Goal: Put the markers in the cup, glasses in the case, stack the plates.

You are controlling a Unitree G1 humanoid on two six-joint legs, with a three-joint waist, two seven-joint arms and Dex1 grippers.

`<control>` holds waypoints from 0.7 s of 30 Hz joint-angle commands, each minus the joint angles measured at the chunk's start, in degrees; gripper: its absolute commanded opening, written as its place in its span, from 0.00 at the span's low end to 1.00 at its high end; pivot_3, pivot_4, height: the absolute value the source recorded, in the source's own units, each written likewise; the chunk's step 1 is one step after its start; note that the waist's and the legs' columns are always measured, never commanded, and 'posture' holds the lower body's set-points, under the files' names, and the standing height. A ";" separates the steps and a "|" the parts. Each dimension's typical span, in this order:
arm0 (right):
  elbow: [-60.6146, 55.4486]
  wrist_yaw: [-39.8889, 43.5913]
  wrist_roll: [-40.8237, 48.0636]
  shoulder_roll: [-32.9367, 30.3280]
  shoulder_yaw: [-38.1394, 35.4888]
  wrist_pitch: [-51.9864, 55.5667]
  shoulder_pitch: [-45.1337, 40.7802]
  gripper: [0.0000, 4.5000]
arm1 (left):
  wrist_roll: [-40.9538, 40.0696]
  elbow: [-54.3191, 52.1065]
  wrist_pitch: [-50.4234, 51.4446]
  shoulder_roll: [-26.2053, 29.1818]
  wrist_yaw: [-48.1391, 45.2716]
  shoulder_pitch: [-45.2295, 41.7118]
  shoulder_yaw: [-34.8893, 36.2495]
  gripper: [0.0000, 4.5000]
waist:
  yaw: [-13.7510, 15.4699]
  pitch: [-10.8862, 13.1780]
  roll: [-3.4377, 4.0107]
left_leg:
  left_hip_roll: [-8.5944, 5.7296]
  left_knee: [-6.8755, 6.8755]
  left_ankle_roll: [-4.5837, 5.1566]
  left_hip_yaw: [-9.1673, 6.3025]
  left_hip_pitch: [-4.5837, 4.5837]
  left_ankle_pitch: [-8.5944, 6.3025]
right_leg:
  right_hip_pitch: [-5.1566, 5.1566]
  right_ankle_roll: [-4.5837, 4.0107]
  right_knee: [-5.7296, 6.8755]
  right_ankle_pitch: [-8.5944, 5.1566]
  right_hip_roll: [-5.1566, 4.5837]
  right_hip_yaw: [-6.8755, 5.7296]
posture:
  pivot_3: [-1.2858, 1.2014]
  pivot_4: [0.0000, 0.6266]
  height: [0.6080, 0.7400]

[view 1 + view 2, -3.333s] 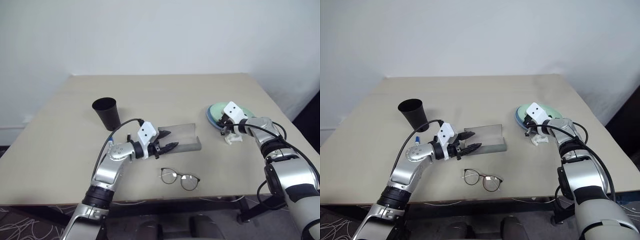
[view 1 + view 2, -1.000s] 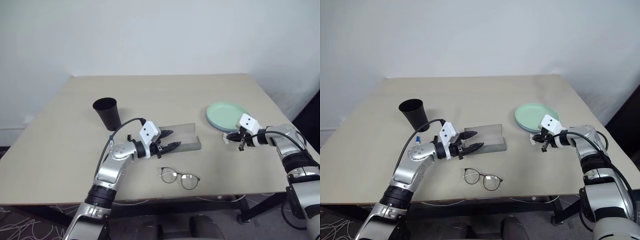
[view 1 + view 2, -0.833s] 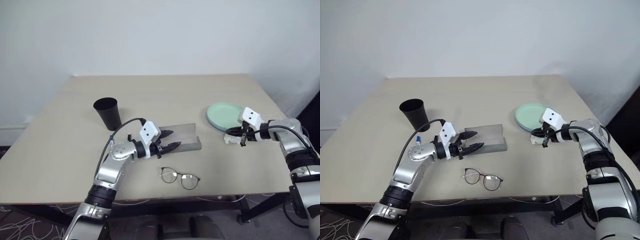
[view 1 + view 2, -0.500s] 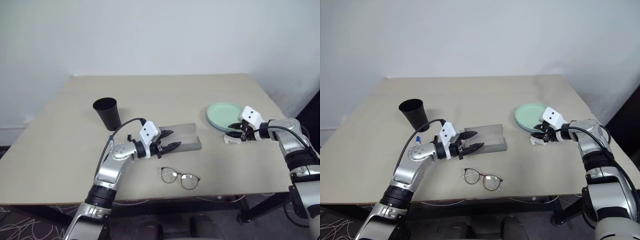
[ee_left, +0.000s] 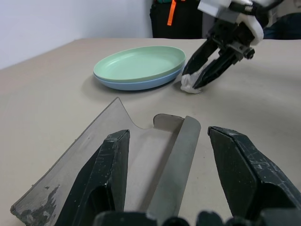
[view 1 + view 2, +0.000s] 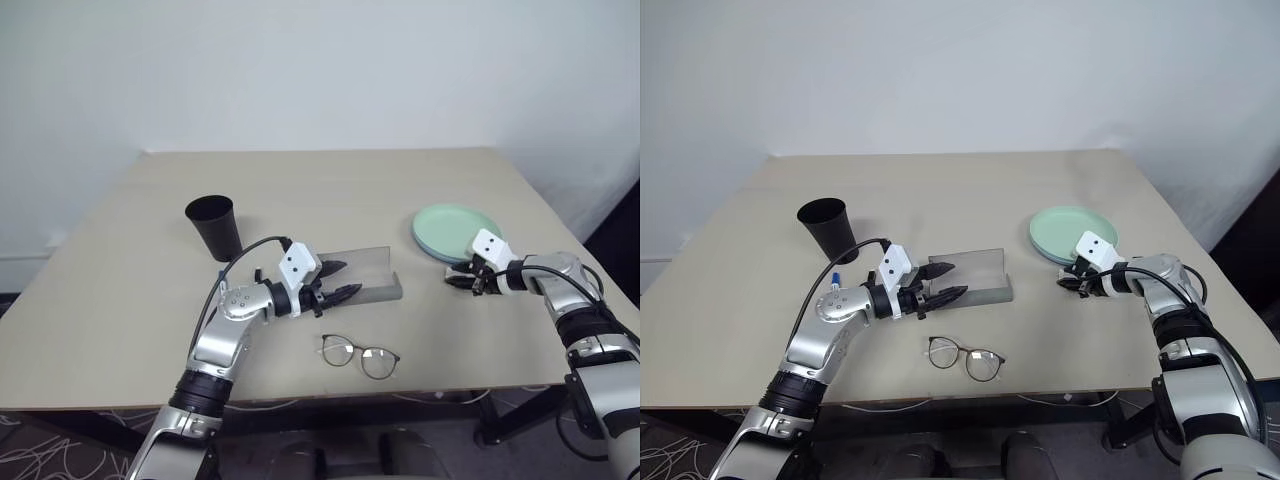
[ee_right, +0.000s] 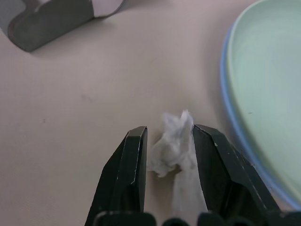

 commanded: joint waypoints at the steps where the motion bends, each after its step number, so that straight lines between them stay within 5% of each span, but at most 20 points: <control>1: 0.27 -1.21 -0.38 -0.15 -0.70 -1.26 -1.82 0.32 | -0.41 -1.04 -0.72 -0.04 -0.08 -0.55 0.67 0.62 | 0.00 0.00 0.00 | 0.00 0.00 0.00 0.00 0.00 0.00 | 0.00 0.00 0.00 0.00 0.00 0.00 | 0.52 0.00 0.94; 7: 1.13 -1.50 -0.19 -0.35 -0.97 -1.44 -2.21 0.01 | -0.40 -1.09 -0.64 -0.04 -0.01 -0.43 0.66 0.62 | 0.00 0.00 0.00 | 0.00 0.00 0.00 -0.01 0.00 0.00 | 0.00 0.00 0.00 0.00 0.00 0.00 | 0.52 0.00 0.94; 21: -6.80 4.25 5.17 -2.04 -4.66 -0.59 -3.38 0.01 | -0.46 -1.09 -0.69 0.01 -0.26 -0.48 0.61 0.62 | -0.01 0.00 0.00 | 0.00 0.00 0.00 -0.01 0.00 0.00 | 0.00 0.00 0.00 0.00 0.01 0.01 | 0.52 0.00 0.94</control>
